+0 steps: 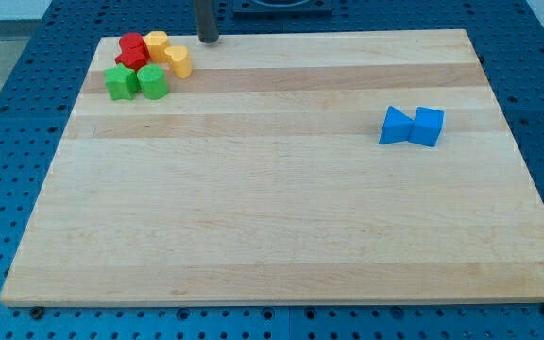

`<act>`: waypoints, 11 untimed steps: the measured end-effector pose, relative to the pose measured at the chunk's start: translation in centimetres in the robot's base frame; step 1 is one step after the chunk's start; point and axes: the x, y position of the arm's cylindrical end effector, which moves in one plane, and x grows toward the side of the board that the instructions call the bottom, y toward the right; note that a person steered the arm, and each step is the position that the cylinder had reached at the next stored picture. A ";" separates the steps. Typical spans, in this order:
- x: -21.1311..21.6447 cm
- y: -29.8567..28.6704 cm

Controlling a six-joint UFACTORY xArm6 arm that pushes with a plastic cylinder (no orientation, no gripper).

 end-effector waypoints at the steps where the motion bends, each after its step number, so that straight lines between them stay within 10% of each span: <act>1: 0.1 -1.8; 11: 1.9 -8.8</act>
